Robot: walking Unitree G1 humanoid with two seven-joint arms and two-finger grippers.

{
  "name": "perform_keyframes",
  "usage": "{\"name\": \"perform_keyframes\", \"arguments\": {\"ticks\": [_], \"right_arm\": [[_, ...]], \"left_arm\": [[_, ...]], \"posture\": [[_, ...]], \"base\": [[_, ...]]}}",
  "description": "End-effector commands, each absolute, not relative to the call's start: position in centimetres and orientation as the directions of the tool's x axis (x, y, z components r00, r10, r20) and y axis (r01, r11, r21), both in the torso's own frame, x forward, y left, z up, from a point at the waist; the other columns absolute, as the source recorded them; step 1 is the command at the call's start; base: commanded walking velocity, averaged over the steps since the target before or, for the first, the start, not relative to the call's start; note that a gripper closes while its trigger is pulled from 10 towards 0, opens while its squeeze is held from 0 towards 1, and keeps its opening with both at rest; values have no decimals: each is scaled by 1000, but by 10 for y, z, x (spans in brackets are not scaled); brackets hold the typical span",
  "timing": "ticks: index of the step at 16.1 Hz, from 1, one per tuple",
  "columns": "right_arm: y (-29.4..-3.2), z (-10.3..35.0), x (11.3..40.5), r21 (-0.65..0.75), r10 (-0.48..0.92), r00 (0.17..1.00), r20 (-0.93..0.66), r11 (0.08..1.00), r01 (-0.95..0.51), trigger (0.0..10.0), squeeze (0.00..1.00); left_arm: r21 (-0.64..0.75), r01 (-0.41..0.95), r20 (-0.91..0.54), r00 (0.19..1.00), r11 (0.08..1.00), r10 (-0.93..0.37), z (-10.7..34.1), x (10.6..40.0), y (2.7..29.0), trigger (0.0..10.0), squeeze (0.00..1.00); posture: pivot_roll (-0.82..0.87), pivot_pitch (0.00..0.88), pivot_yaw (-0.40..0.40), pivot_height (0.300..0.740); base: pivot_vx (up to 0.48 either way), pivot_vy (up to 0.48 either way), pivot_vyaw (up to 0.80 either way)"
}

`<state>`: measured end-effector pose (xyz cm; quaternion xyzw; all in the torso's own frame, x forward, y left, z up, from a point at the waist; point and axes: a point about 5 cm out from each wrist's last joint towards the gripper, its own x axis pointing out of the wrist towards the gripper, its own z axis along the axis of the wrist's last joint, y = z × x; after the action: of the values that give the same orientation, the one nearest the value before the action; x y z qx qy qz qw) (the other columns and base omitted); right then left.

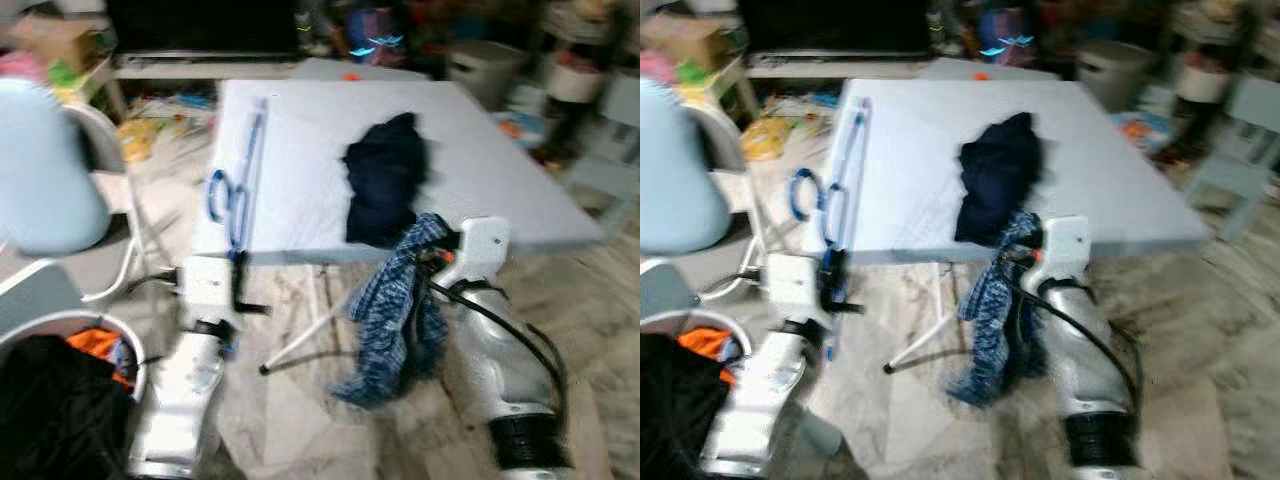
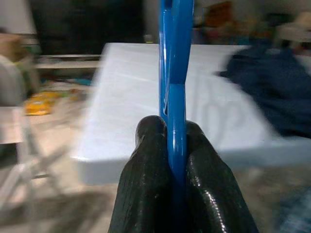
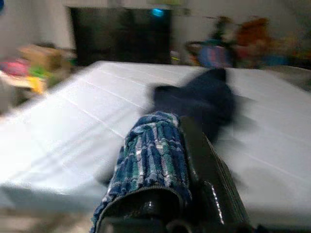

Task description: Hang hanger

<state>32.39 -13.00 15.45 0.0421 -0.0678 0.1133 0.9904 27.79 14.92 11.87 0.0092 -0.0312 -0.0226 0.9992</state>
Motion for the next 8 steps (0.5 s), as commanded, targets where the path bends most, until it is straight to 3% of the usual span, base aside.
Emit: {"name": "perform_keyframes", "arguments": {"ticks": [1,2,8], "right_arm": [[-139,176,324,48,204,955,217,974,-220,10000,0],[-135,196,327,48,211,936,280,971,-233,10000,0],[-134,197,327,61,204,942,265,972,-228,10000,0]], "left_arm": [[25,67,120,990,997,-69,135,281,140,10000,0],[25,66,148,987,997,-69,146,283,139,10000,0],[27,64,135,989,998,-67,147,281,135,10000,0]], "posture": [[43,33,-27,740],[43,34,-28,740],[47,38,-35,740]], "base": [[461,0,0],[458,0,0],[441,0,0]]}}
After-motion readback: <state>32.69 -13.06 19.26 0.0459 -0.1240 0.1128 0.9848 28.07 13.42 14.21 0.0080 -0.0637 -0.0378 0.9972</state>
